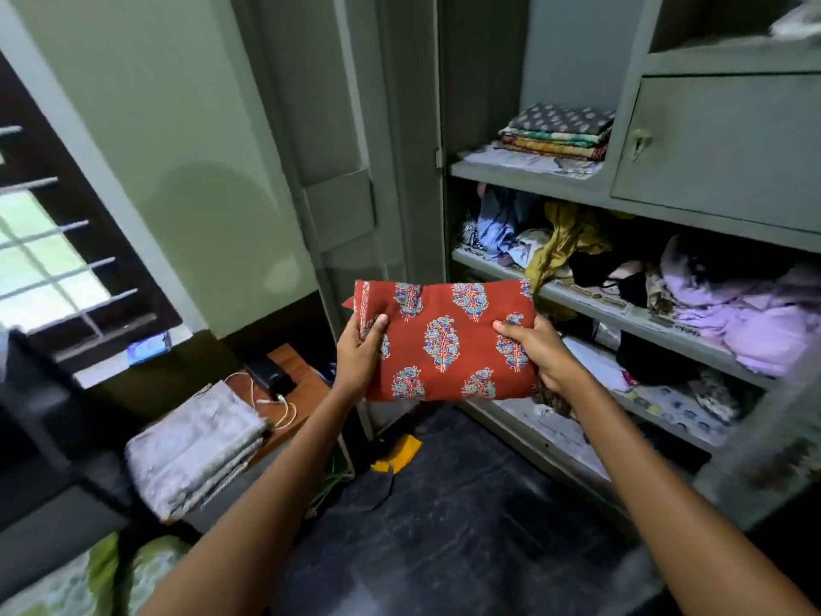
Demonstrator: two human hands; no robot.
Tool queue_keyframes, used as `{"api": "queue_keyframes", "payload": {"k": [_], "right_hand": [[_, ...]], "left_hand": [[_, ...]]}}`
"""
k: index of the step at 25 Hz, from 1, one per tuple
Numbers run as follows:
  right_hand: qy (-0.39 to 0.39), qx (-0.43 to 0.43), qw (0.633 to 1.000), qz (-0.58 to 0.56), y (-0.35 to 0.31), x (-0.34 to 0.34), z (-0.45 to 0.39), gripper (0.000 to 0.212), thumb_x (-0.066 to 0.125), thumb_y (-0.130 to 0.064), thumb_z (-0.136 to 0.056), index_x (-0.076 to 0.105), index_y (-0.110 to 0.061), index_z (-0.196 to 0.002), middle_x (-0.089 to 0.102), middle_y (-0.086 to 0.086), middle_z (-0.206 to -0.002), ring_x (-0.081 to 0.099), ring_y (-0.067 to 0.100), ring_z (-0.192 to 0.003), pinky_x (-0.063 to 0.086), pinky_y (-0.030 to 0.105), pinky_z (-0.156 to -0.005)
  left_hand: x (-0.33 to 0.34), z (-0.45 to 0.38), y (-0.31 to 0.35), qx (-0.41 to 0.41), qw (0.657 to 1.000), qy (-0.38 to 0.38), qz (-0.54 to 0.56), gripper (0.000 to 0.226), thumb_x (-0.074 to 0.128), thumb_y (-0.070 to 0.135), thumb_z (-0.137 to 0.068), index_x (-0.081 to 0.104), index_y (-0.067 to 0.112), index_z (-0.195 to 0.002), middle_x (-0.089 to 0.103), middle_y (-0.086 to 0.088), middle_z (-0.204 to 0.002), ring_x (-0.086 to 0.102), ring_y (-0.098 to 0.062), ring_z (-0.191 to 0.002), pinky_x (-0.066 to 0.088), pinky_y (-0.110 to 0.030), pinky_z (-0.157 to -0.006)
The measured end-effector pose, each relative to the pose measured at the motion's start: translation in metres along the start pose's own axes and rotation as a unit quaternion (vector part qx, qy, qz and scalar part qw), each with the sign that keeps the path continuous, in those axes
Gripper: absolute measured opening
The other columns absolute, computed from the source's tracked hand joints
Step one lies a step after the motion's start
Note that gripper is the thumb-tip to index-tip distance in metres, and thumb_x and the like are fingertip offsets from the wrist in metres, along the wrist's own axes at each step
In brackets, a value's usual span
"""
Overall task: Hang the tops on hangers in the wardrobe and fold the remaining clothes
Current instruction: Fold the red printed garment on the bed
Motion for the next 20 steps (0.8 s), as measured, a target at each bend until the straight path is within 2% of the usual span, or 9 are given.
{"api": "queue_keyframes", "payload": {"k": [2,6,10,12,14,18,20], "right_hand": [[0.016,-0.007,1.000,-0.008,-0.011,-0.002,-0.045,0.028,0.063,-0.010,-0.087,0.053,-0.014,-0.113,0.066,0.005,-0.092,0.064,0.020,-0.080,0.055,0.035,-0.073],[0.024,-0.029,0.999,-0.017,-0.041,-0.012,-0.140,0.024,0.061,-0.009,-0.088,0.052,-0.014,-0.110,0.066,0.005,-0.092,0.065,0.018,-0.078,0.058,0.029,-0.062],[0.049,-0.049,0.998,0.011,-0.082,-0.034,-0.230,0.021,0.061,-0.008,-0.088,0.058,-0.011,-0.109,0.068,0.011,-0.099,0.066,0.020,-0.078,0.056,0.036,-0.074],[0.067,-0.054,0.996,0.009,-0.110,-0.045,-0.275,0.016,0.061,-0.008,-0.088,0.057,-0.015,-0.103,0.067,0.010,-0.097,0.065,0.020,-0.079,0.055,0.035,-0.072],[0.085,-0.057,0.995,0.002,-0.133,-0.055,-0.315,0.019,0.061,-0.009,-0.088,0.056,-0.015,-0.105,0.067,0.008,-0.095,0.065,0.021,-0.080,0.054,0.034,-0.070],[0.138,-0.079,0.987,-0.022,-0.174,-0.079,-0.394,0.018,0.062,-0.009,-0.087,0.056,-0.016,-0.103,0.069,0.006,-0.088,0.066,0.020,-0.074,0.057,0.036,-0.067],[0.167,-0.104,0.980,-0.034,-0.193,-0.092,-0.428,0.018,0.061,-0.006,-0.086,0.059,-0.015,-0.102,0.071,0.004,-0.082,0.068,0.018,-0.068,0.057,0.036,-0.068]], "left_hand": [[0.012,-0.052,-0.002,0.006,1.000,-0.022,0.011,0.024,0.052,0.019,-0.095,0.052,0.015,-0.119,0.067,-0.005,-0.102,0.068,-0.016,-0.085,0.057,-0.028,-0.074],[0.049,-0.164,-0.005,0.017,0.998,-0.056,0.021,0.020,0.051,0.018,-0.096,0.053,0.018,-0.116,0.067,-0.002,-0.100,0.067,-0.012,-0.081,0.056,-0.022,-0.068],[0.093,-0.270,0.001,0.005,0.996,-0.089,0.022,0.029,0.052,0.020,-0.096,0.052,0.011,-0.123,0.067,-0.007,-0.102,0.069,-0.011,-0.078,0.054,-0.020,-0.064],[0.118,-0.322,0.006,0.009,0.994,-0.104,0.033,0.027,0.052,0.020,-0.096,0.052,0.011,-0.121,0.067,-0.007,-0.099,0.069,-0.010,-0.075,0.054,-0.021,-0.063],[0.143,-0.374,0.012,0.016,0.992,-0.119,0.031,0.027,0.052,0.021,-0.095,0.053,0.013,-0.121,0.068,-0.004,-0.097,0.068,-0.009,-0.074,0.054,-0.021,-0.064],[0.196,-0.481,0.022,0.047,0.985,-0.165,0.033,0.023,0.054,0.020,-0.094,0.056,0.015,-0.117,0.067,-0.009,-0.100,0.066,-0.016,-0.080,0.056,-0.030,-0.075],[0.228,-0.528,0.030,0.067,0.979,-0.187,0.034,0.021,0.055,0.017,-0.094,0.058,0.013,-0.114,0.068,-0.003,-0.091,0.065,-0.009,-0.073,0.055,-0.024,-0.071]]}}
Point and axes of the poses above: each hand's wrist, its own z-axis away from the middle knuckle, its own x-axis out of the palm, y = z × x, the point moved 1 cm from there along -z, towards the middle knuckle
